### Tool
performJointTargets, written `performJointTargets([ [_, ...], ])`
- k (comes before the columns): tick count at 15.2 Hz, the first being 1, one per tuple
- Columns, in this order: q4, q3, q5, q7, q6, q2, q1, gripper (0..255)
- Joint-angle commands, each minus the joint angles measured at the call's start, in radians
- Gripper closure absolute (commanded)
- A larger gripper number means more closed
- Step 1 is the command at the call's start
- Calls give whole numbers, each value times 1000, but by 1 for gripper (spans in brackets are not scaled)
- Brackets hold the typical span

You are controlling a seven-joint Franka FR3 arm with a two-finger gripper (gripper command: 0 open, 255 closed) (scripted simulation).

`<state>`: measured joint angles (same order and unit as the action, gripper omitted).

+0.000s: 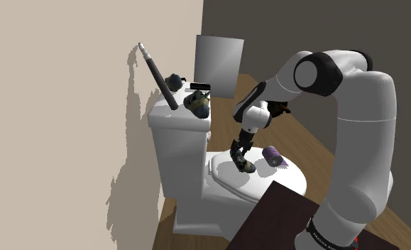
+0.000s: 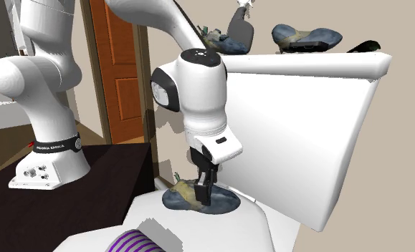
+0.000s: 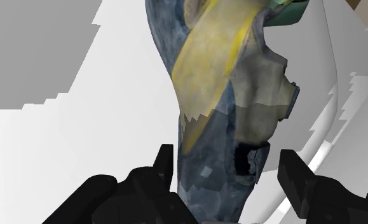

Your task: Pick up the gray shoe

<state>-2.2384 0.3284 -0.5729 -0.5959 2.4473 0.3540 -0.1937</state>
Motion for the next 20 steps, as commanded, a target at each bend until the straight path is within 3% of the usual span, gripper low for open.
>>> performJointTargets([
  [1,-1,0,0,0,0,1,0,255],
  [20,0,58,150,131,-139,-171,35,255],
])
